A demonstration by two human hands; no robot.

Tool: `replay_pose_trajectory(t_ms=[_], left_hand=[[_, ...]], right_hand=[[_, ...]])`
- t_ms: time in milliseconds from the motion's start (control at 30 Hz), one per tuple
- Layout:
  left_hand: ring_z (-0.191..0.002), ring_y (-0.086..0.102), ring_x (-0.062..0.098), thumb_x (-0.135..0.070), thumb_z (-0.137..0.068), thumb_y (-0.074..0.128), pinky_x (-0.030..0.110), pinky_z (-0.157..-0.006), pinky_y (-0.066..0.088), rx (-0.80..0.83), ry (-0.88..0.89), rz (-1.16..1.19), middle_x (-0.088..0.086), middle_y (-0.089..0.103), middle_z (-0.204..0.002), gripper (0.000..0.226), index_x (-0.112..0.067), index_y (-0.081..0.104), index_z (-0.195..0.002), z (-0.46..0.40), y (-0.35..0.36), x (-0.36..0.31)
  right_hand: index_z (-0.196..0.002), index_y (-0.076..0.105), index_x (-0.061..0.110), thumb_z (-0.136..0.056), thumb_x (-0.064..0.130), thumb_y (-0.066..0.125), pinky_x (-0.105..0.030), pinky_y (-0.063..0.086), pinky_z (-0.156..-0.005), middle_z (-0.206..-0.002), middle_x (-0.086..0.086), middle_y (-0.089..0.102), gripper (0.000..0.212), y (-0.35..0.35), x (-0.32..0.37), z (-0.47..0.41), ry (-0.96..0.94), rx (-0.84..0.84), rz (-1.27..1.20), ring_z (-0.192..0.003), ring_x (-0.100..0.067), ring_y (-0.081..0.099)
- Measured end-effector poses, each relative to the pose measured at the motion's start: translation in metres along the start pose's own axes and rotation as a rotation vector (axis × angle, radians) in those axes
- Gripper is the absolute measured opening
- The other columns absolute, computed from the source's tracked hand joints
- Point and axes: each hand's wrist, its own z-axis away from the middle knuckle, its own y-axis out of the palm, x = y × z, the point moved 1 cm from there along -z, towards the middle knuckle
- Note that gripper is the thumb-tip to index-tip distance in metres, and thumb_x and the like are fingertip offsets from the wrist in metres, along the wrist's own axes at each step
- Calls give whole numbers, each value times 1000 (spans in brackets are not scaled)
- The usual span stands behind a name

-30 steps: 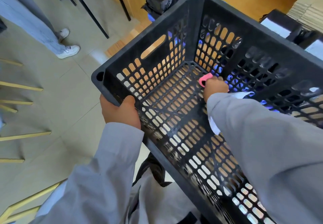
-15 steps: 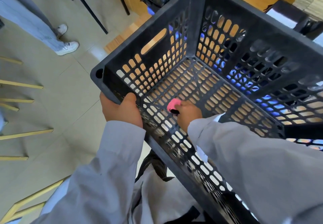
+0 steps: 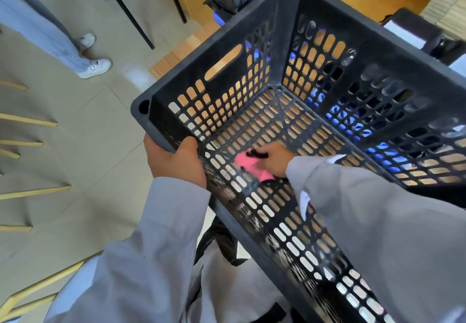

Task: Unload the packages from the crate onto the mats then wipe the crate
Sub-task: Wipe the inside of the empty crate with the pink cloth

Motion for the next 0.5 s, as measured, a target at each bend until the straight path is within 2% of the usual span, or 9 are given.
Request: replay_pose_trajectory(t_ms=[33, 100, 133, 200, 267, 333, 433, 500], left_hand=[[-83, 67, 32, -13, -82, 58, 50, -73, 59, -1, -1, 6, 6, 65, -95, 39, -25, 53, -119, 0, 0, 0], [-81, 66, 26, -12, -85, 58, 39, -66, 58, -2, 3, 7, 3, 65, -95, 40, -26, 52, -123, -1, 1, 0], [-81, 66, 24, -12, -86, 58, 34, -64, 56, -2, 7, 8, 1, 65, -96, 41, -26, 52, -124, -2, 1, 0], [-81, 66, 22, -12, -86, 58, 31, -64, 54, -4, 15, 8, 0, 65, -98, 42, -27, 52, -124, -3, 1, 1], [-79, 67, 20, -11, -85, 57, 29, -60, 54, -5, 16, 9, -1, 66, -98, 43, -28, 52, -124, -4, 1, 2], [-76, 67, 18, -10, -84, 58, 24, -54, 50, -7, 25, 6, -1, 66, -98, 45, -27, 52, -125, -6, 1, 3], [-69, 66, 13, -9, -84, 59, 22, -51, 48, -12, 41, 14, 0, 66, -93, 44, -25, 53, -124, -7, 1, 3], [-63, 64, 7, -10, -85, 59, 20, -46, 48, -13, 51, 4, -3, 65, -89, 42, -25, 53, -124, -9, 0, 5]], right_hand=[[-122, 66, 18, -95, 13, 59, -25, 53, -60, -103, -6, 71, 29, -13, -1, -4, 29, -89, -37, -70, -17, 63], [-118, 66, 16, -96, 16, 58, -32, 56, -69, -95, -4, 69, 23, -42, -3, -14, 56, -333, 35, -73, -19, 64], [-115, 65, 12, -97, 15, 57, -35, 55, -75, -94, -5, 67, 20, -57, -4, -22, 61, -456, 172, -79, -22, 65], [-120, 61, 6, -94, 8, 55, -42, 53, -82, -105, -13, 62, 26, -83, -7, -38, 48, -624, 502, -98, -33, 62], [-123, 57, 0, -91, 0, 52, -45, 50, -81, -116, -19, 58, 33, -94, -9, -53, 35, -657, 686, -110, -39, 56], [-118, 58, -5, -90, -4, 51, -45, 51, -79, -115, -21, 59, 29, -92, -10, -64, 70, -654, 765, -110, -39, 56], [-113, 61, -6, -90, -2, 54, -42, 50, -79, -114, -21, 60, 24, -80, -7, -73, 125, -670, 713, -108, -36, 57], [-112, 63, 0, -91, 4, 55, -38, 47, -72, -111, -18, 62, 22, -71, -2, -72, 166, -640, 638, -102, -33, 60]])
